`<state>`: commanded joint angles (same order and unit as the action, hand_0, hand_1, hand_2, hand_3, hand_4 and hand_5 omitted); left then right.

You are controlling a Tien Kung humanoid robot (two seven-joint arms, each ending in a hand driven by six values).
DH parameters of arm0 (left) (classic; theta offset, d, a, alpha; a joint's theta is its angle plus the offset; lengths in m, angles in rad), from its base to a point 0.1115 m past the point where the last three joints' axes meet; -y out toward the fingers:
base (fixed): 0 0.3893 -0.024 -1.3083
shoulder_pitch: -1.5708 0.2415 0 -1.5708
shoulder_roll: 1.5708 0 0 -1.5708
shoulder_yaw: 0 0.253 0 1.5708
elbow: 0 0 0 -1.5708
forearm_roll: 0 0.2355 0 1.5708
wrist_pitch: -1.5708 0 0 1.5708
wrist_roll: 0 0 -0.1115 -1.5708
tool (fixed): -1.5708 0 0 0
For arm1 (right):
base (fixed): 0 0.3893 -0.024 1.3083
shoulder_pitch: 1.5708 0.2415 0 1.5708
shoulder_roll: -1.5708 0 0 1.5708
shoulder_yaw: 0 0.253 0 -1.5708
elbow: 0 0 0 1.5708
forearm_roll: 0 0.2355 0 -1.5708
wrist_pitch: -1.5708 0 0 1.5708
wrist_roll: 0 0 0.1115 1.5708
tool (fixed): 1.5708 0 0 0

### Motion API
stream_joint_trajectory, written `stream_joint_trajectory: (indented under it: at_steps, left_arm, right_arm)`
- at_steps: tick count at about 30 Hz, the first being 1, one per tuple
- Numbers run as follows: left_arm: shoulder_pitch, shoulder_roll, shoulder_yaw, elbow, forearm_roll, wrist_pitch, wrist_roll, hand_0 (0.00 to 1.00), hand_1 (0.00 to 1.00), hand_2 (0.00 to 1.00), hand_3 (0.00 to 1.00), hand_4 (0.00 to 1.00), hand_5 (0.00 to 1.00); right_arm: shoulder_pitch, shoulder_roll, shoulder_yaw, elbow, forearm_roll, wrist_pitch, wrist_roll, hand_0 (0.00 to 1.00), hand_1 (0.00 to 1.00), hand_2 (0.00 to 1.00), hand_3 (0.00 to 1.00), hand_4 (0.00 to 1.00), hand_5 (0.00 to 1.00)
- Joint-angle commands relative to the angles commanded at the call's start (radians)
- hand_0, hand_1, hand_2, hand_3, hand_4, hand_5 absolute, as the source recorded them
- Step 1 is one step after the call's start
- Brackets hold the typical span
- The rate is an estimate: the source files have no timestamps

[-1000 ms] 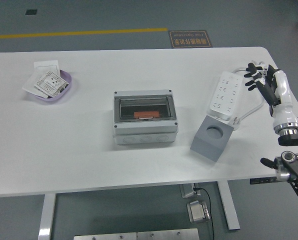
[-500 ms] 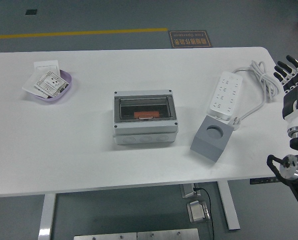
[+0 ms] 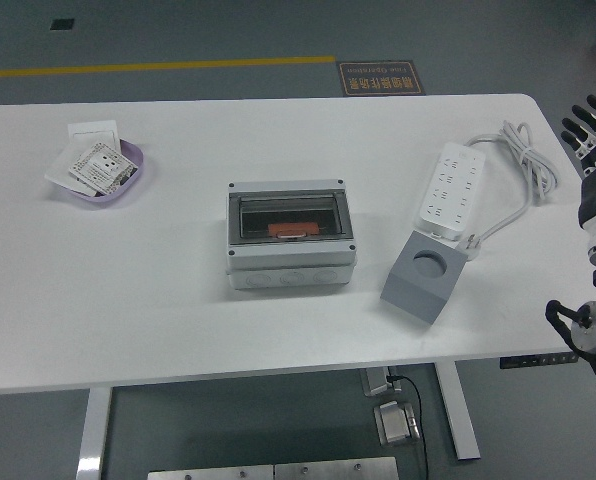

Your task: Pick up the cylinder from the cube,place it in the box,flap close box

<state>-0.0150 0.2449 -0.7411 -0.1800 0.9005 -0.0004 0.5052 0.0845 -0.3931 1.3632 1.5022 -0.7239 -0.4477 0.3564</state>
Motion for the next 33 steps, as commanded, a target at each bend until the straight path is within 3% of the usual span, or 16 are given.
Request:
stream_joint_trajectory:
  at_steps: [33]
  left_arm:
    - [-0.009,0.012,-0.040,0.000,0.033,-0.002,0.005,0.619,0.701,0.641,0.640,0.699,0.245]
  right_arm:
    - [-0.032,0.007,0.124,0.023,-0.065,-0.022,-0.023,0.846,0.744,0.752,0.750,0.998,0.910]
